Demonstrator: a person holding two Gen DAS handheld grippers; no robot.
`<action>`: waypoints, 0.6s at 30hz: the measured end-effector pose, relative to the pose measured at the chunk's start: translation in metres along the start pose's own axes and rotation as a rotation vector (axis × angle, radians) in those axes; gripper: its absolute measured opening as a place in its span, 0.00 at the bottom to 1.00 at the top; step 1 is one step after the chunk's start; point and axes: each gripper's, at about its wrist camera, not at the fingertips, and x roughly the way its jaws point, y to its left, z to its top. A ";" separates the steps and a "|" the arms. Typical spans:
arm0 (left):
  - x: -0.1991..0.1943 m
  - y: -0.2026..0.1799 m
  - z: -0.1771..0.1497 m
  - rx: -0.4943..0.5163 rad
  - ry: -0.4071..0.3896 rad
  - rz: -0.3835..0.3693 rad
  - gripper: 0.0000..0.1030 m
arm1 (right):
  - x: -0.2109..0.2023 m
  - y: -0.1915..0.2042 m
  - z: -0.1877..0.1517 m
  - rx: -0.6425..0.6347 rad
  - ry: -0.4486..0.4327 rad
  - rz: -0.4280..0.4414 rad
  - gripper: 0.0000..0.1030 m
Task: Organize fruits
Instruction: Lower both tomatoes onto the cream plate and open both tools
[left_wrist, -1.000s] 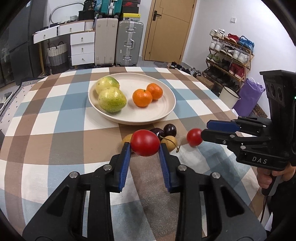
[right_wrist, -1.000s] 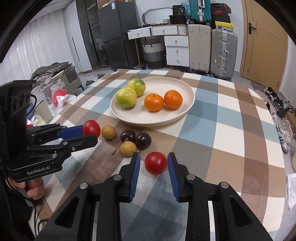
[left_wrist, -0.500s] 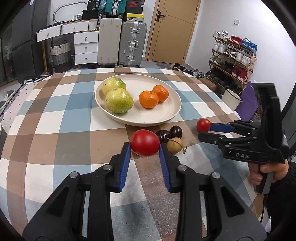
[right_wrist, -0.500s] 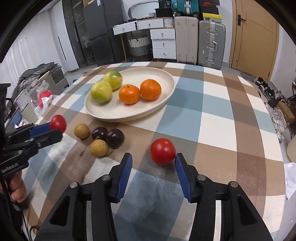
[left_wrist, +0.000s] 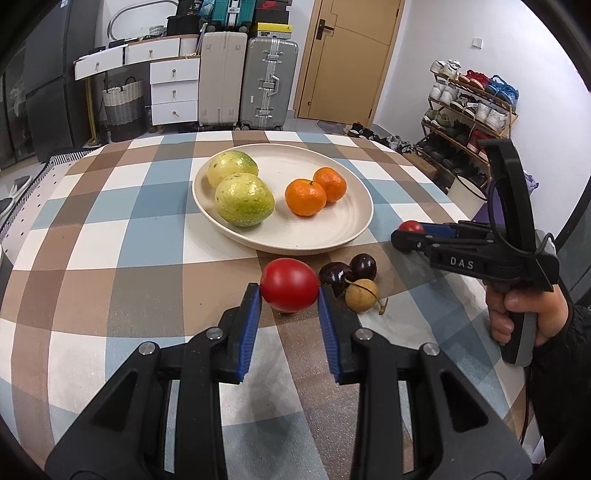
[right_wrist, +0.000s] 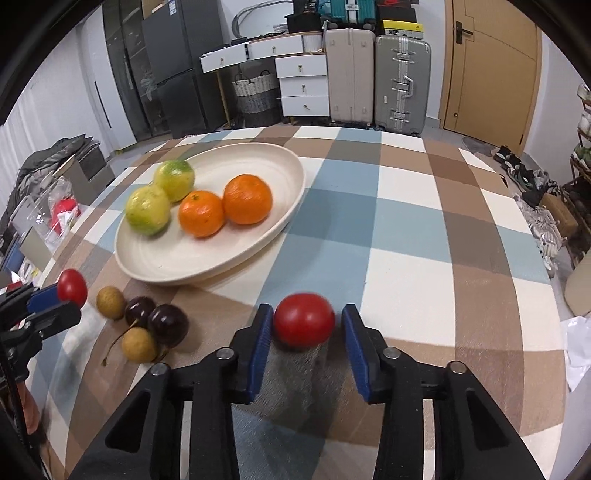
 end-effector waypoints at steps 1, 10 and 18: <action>0.002 0.001 0.001 -0.002 0.001 0.001 0.28 | 0.001 -0.001 0.002 0.003 0.000 0.000 0.32; 0.009 0.002 0.009 0.001 -0.002 0.001 0.28 | -0.007 0.006 0.003 -0.021 -0.032 0.019 0.30; 0.013 -0.002 0.030 0.016 -0.035 0.005 0.28 | -0.030 0.018 0.019 -0.039 -0.094 0.062 0.30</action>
